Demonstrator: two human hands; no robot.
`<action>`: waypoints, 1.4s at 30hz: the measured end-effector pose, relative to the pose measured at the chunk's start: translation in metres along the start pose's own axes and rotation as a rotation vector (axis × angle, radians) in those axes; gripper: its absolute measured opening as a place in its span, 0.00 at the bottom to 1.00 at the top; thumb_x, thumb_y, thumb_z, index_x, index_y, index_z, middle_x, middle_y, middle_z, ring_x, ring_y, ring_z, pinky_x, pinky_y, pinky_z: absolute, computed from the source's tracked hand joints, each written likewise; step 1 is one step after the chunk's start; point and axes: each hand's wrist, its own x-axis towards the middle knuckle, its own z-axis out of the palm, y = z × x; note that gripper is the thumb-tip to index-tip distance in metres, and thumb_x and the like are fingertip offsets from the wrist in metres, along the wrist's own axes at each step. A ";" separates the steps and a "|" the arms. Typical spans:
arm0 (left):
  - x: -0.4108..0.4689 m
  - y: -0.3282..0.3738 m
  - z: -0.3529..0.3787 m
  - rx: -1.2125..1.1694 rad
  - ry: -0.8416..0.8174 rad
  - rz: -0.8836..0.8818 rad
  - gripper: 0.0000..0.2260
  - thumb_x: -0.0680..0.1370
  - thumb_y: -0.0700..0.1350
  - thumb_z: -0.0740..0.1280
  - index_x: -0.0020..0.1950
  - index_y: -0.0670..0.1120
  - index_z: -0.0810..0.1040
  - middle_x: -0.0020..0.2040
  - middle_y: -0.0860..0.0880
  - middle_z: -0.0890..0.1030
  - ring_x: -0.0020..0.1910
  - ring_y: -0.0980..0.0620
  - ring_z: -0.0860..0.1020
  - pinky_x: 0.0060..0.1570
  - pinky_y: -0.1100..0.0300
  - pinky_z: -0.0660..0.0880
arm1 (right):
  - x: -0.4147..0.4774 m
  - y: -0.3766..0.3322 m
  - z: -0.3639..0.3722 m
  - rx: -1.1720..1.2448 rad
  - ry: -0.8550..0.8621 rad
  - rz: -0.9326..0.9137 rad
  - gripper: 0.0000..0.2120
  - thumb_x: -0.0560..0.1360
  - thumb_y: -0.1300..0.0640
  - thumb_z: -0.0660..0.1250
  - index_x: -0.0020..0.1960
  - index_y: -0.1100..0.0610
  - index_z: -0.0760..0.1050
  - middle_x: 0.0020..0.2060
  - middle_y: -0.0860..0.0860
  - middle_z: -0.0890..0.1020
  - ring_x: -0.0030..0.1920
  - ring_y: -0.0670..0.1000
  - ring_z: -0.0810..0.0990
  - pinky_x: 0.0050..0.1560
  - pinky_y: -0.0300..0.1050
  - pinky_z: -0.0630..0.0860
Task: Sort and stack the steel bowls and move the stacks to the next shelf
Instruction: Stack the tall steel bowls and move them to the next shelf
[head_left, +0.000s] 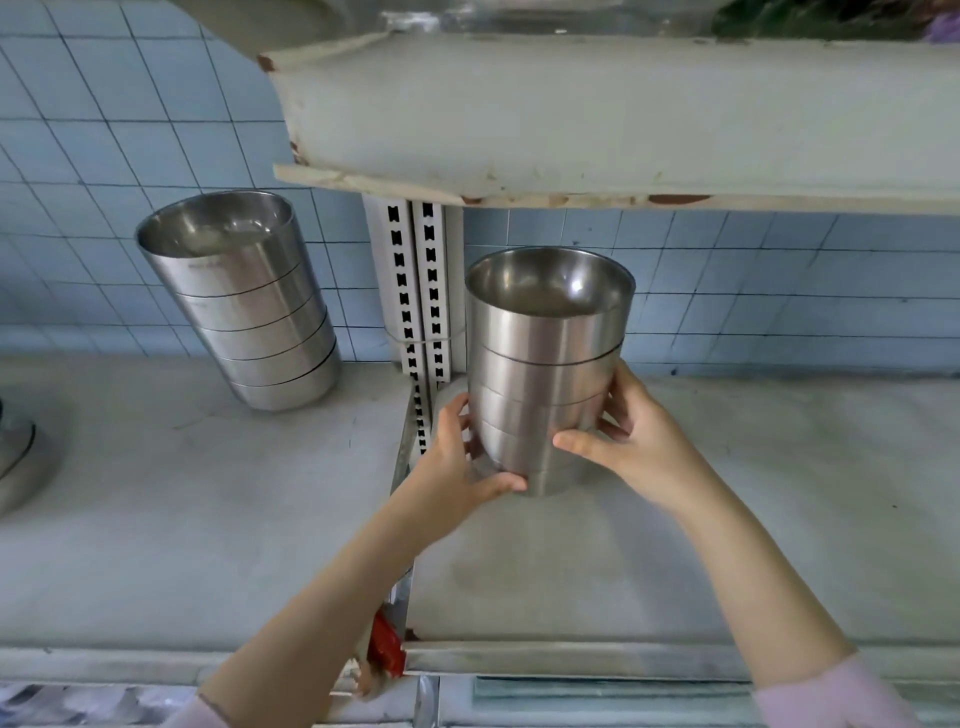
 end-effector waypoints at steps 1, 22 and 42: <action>0.007 0.001 -0.001 0.006 -0.005 -0.010 0.47 0.70 0.43 0.77 0.77 0.43 0.47 0.74 0.48 0.63 0.65 0.63 0.68 0.59 0.78 0.63 | 0.008 0.002 -0.001 0.005 -0.001 -0.003 0.43 0.59 0.44 0.82 0.70 0.40 0.67 0.65 0.41 0.78 0.68 0.45 0.75 0.69 0.53 0.72; 0.083 0.002 -0.016 0.044 -0.081 -0.115 0.46 0.75 0.44 0.72 0.78 0.43 0.39 0.69 0.41 0.72 0.52 0.63 0.72 0.40 0.84 0.66 | 0.091 -0.043 0.001 -0.032 0.296 -0.193 0.55 0.63 0.31 0.73 0.81 0.47 0.50 0.77 0.46 0.64 0.76 0.44 0.63 0.72 0.53 0.70; -0.032 -0.073 -0.140 -0.032 1.003 -0.089 0.45 0.67 0.45 0.79 0.76 0.43 0.55 0.74 0.42 0.59 0.73 0.43 0.61 0.73 0.48 0.59 | -0.009 -0.047 0.102 0.031 0.678 -0.203 0.24 0.69 0.39 0.70 0.63 0.43 0.72 0.65 0.46 0.76 0.64 0.43 0.75 0.64 0.52 0.75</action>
